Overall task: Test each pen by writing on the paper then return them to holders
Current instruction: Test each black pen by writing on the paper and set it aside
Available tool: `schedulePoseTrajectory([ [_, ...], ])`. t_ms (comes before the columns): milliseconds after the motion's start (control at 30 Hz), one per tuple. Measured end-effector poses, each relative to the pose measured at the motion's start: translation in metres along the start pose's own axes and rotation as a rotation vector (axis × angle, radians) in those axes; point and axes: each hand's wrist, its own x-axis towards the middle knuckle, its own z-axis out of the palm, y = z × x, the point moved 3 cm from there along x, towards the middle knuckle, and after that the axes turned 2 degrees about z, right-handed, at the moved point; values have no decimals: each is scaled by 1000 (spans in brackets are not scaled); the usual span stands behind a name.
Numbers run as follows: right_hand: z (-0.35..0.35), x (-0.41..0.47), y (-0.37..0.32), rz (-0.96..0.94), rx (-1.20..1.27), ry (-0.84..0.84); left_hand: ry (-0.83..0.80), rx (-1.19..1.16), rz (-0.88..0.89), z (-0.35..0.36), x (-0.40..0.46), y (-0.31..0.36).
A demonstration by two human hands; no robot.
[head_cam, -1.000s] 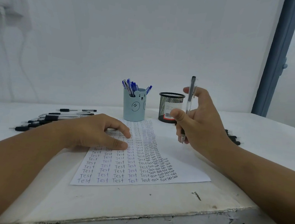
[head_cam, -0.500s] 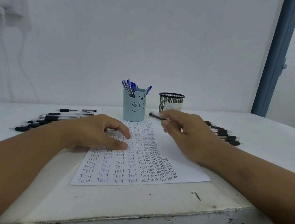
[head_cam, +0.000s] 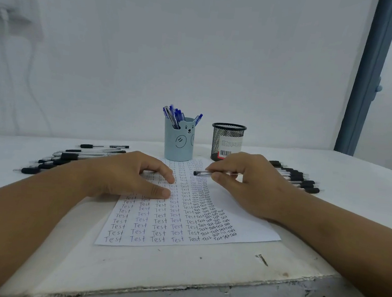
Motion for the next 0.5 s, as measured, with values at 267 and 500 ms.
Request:
schedulePoseTrajectory([
  [267, 0, -1, -3, 20, 27, -7, 10, -2, -21, 0, 0, 1],
  [500, -18, 9, 19, 115, -37, 83, 6, -25, -13, 1, -1, 0],
])
